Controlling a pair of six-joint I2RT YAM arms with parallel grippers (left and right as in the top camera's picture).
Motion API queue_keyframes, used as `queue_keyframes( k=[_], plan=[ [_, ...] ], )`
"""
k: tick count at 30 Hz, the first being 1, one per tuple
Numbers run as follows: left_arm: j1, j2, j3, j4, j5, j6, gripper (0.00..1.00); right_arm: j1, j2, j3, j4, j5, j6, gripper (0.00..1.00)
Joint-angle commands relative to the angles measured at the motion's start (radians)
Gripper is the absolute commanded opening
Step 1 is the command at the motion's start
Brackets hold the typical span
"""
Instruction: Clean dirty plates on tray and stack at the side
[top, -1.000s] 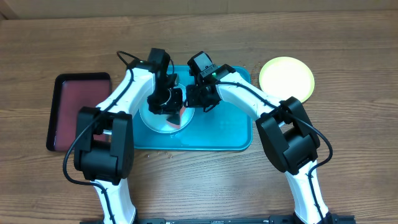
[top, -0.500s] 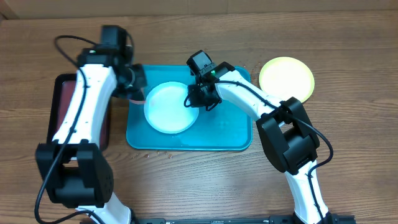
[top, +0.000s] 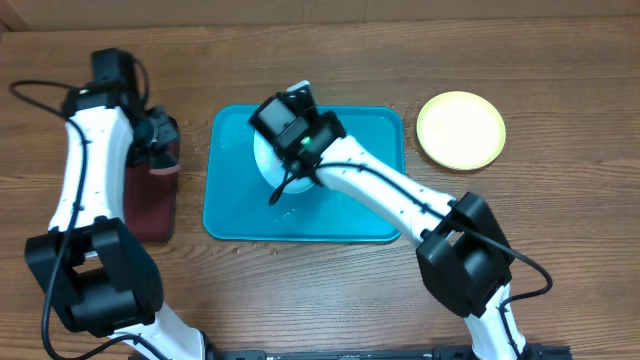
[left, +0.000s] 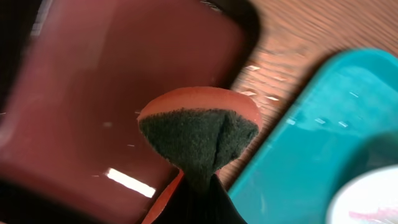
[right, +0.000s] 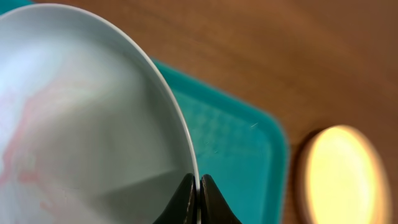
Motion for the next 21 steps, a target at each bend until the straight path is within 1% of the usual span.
queue_keyframes(
  k=[1, 3, 9, 13, 19, 21],
  plan=[
    [0.034, 0.014, 0.01, -0.001, 0.015, -0.021, 0.04, 0.052, -0.026, 0.028, 0.018, 0.28, -0.079, 0.04],
    [0.045, 0.014, 0.01, -0.005, 0.021, -0.021, 0.04, 0.075, -0.026, 0.029, 0.028, 0.336, -0.098, 0.04],
    [0.051, 0.014, 0.01, -0.005, 0.021, -0.021, 0.04, 0.14, -0.026, 0.029, 0.106, 0.535, -0.284, 0.04],
    [0.051, 0.014, 0.01, -0.005, 0.021, -0.021, 0.04, 0.173, -0.026, 0.029, 0.22, 0.677, -0.457, 0.04],
    [0.051, 0.019, 0.01, -0.005, 0.021, -0.021, 0.04, 0.204, -0.026, 0.029, 0.387, 0.729, -0.728, 0.04],
    [0.051, 0.022, 0.01, -0.006, 0.021, -0.021, 0.04, 0.211, -0.026, 0.029, 0.496, 0.79, -0.813, 0.04]
  ],
)
